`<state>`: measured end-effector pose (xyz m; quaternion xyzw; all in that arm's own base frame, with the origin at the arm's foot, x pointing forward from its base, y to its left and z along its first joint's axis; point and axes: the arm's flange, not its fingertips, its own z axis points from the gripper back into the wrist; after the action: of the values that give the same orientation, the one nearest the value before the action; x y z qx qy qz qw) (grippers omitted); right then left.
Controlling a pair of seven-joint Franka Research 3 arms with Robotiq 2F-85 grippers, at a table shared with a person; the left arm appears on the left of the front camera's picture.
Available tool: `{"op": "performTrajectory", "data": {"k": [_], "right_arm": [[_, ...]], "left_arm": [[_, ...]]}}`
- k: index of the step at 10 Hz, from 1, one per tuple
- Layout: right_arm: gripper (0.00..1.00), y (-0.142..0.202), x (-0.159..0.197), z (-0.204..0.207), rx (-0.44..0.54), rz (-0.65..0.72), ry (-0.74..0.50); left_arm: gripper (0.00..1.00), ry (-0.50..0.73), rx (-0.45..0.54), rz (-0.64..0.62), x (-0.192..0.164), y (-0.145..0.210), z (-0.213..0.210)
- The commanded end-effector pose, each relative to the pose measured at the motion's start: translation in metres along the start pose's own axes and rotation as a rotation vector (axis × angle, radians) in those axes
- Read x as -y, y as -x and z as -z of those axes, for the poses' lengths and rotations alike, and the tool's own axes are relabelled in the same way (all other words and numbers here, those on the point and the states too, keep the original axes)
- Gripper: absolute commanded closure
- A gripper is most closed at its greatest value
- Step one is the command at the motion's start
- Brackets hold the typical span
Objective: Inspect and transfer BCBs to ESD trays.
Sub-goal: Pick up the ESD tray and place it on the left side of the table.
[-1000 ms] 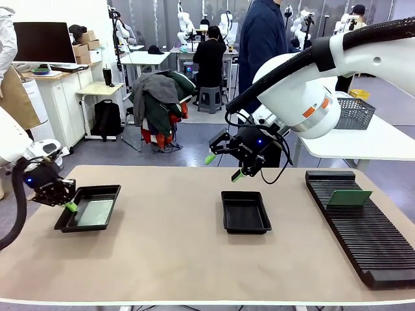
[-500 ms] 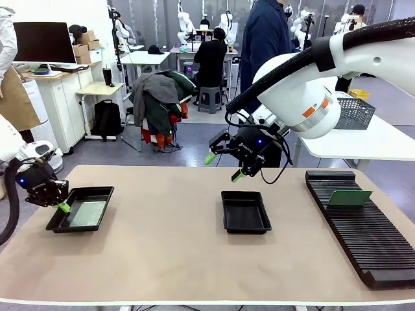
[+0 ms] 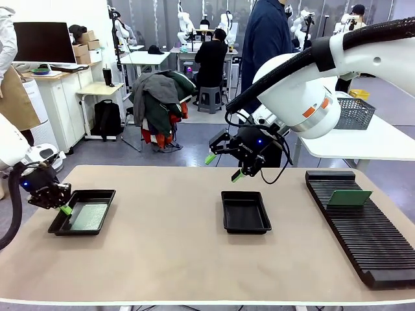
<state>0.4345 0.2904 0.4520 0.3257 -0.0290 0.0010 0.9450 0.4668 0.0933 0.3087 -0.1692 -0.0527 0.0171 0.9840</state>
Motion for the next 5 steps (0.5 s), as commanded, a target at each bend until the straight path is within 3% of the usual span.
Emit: {"op": "performTrajectory", "data": {"k": [1, 5], "right_arm": [[0.00, -0.0007, -0.0003, 0.0010, 0.001, 0.004, 0.006], [0.00, -0.0007, -0.0003, 0.0010, 0.001, 0.004, 0.006]], "left_arm": [[0.97, -0.002, 0.007, -0.001, -0.0020, 0.0053, 0.0022], [0.97, 0.000, 0.000, 0.000, 0.0000, 0.0000, 0.0000]]}}
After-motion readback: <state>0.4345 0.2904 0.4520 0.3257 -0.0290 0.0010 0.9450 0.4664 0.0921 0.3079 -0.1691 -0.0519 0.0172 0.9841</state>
